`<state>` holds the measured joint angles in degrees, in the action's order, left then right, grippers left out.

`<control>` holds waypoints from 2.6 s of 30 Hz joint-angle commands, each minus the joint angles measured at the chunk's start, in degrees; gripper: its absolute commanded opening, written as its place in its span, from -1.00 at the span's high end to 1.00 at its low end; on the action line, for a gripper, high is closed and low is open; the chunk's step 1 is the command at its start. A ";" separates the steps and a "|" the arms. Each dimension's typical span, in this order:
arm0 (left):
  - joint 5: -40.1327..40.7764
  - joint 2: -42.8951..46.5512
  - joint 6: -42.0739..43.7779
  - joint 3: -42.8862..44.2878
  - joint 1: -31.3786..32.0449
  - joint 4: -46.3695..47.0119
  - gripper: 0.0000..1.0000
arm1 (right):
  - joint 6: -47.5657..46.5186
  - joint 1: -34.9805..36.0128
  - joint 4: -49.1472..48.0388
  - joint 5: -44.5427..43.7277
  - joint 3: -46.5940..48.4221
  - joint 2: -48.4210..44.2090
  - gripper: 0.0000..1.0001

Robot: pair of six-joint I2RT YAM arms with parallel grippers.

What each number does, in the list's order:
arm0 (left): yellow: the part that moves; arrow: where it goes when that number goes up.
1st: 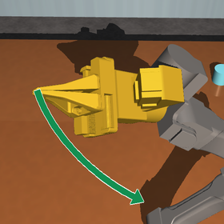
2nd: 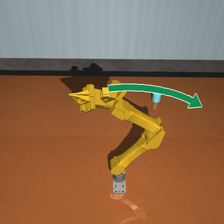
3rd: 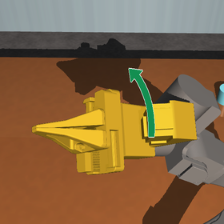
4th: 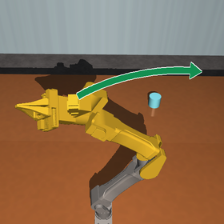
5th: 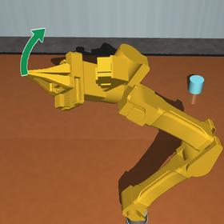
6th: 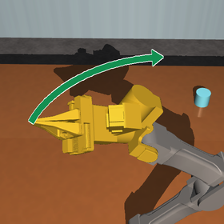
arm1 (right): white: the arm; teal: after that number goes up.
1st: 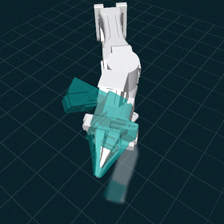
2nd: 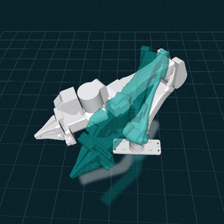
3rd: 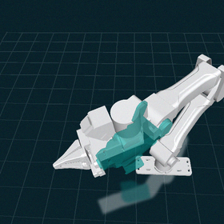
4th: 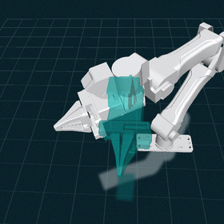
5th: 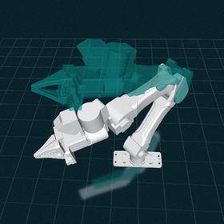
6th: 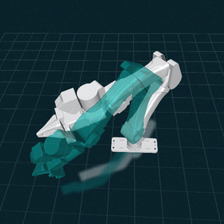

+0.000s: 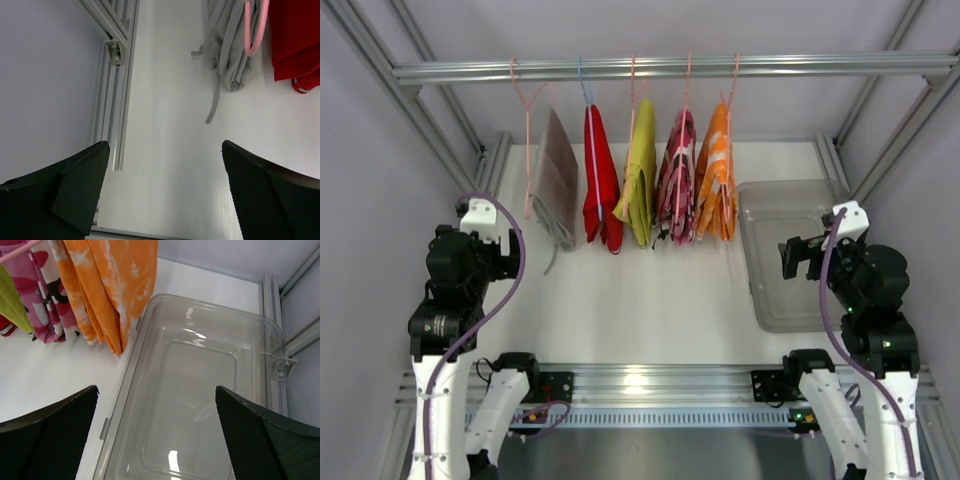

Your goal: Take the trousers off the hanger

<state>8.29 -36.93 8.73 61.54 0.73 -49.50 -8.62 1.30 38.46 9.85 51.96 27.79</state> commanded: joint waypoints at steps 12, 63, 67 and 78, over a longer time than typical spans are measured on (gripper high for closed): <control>-1.00 -6.14 -1.70 8.78 -0.29 -5.45 -0.98 | 19.50 -0.69 -4.26 28.28 17.64 13.40 -0.99; -20.51 -19.94 -0.65 26.26 -0.29 -4.91 -0.98 | 90.36 4.76 -88.91 45.35 9.12 49.73 0.53; -20.69 -20.20 -1.08 26.53 -0.29 -4.56 -0.98 | 93.25 4.94 -91.71 45.70 9.38 50.78 0.77; -20.69 -21.34 -1.00 26.53 -0.29 -4.21 -0.98 | 95.81 6.26 -92.69 46.75 12.55 53.51 0.60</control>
<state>-11.60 -58.04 8.01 86.21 0.73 -56.99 87.15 6.04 -48.16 56.86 60.66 81.28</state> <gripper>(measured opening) 0.990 0.196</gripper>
